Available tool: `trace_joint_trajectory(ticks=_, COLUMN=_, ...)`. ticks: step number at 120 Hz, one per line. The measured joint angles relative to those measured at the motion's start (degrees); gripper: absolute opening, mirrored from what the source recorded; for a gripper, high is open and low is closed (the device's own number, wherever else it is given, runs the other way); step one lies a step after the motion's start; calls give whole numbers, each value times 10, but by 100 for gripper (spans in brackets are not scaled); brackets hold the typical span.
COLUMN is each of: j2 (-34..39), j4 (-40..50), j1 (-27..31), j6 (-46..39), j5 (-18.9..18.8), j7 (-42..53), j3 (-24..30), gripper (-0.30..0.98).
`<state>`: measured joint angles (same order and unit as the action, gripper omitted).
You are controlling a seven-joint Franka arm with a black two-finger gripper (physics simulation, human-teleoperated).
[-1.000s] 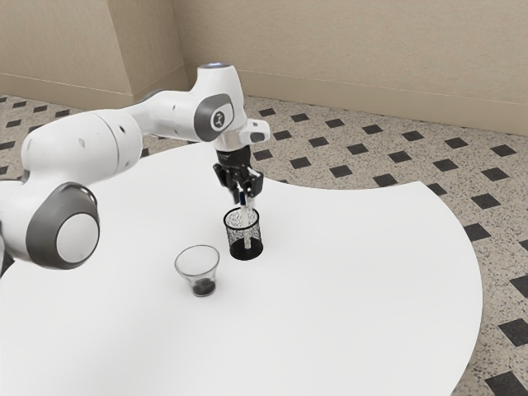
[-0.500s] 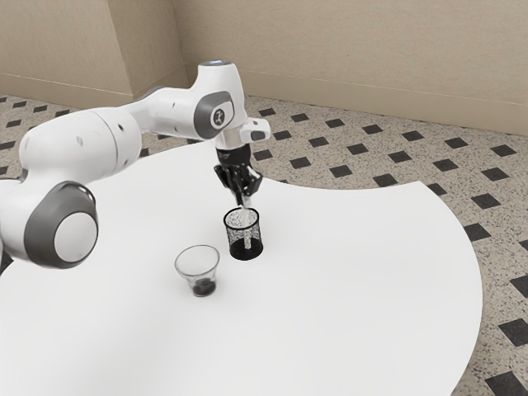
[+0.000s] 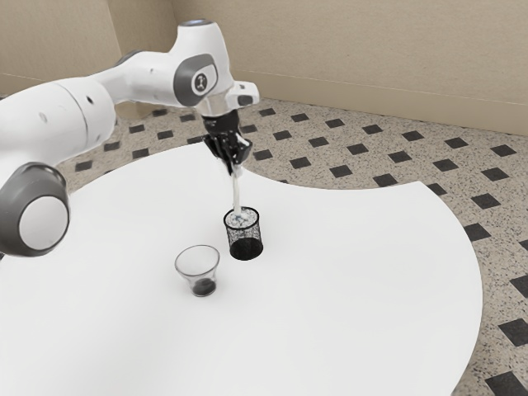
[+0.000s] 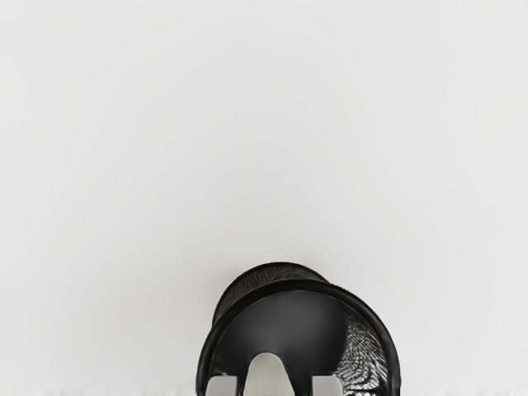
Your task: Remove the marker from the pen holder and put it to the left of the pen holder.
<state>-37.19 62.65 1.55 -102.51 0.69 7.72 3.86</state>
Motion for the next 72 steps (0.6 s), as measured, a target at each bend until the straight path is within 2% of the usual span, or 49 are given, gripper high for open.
trace_joint_trajectory(ticks=18, j2=74, j4=71, j1=16, j6=3, j5=-10, j7=-2, j3=-4, gripper=-5)
trace_joint_trajectory(ticks=29, j2=91, j4=91, j1=40, j6=16, j5=-21, j7=-3, j3=-3, gripper=-6)
trace_joint_trajectory(ticks=52, j2=33, j4=87, j1=105, j6=73, j5=-43, j7=-2, j3=-4, gripper=-6)
trace_joint_trajectory(ticks=72, j2=-22, j4=34, j1=114, j6=168, j5=-82, j7=1, j3=-8, gripper=-5)
